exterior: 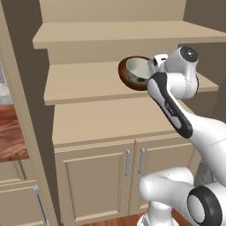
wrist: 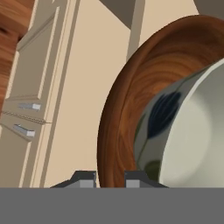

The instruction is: Pick up the bowls on the counter and stack them on top of one another in the open cabinet. Place the smaller bowl on top of the larger bowl.

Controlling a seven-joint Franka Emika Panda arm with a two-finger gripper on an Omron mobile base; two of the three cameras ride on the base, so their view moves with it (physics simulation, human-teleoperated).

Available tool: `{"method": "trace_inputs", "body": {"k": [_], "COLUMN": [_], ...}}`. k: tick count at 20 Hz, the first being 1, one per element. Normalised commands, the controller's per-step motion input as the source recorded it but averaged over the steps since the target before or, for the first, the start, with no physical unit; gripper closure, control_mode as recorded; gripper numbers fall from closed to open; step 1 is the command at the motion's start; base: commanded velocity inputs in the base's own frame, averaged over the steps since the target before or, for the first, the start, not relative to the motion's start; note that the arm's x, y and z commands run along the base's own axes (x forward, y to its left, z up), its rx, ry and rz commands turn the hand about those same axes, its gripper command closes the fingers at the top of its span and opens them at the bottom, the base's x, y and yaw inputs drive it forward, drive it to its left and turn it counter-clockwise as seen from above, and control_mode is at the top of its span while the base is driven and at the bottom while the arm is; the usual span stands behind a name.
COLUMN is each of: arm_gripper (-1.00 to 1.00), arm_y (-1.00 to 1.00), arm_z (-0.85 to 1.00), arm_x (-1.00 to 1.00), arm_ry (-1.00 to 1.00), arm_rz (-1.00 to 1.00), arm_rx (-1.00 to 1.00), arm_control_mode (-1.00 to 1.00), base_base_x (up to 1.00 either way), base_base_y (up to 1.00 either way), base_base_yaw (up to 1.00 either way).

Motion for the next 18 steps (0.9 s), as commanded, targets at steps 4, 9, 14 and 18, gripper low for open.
{"method": "trace_inputs", "body": {"k": [4, 9, 14, 18], "arm_gripper": [1.00, 1.00, 1.00, 1.00], "arm_y": [0.00, 0.00, 0.00, 0.00], "arm_z": [-0.07, -0.04, -0.01, -0.01], "arm_x": [0.16, 0.16, 0.17, 0.17], "arm_ry": [0.00, 0.00, 0.00, 0.00], "arm_rz": [0.00, 0.00, 0.00, 0.00], "arm_rx": [0.00, 0.00, 0.00, 0.00], "arm_control_mode": [-1.00, -1.00, -1.00, -1.00], "base_base_x": [0.00, 0.00, 0.00, 0.00], "base_base_y": [0.00, 0.00, 0.00, 0.00], "base_base_yaw": [0.00, 0.00, 0.00, 0.00]}}
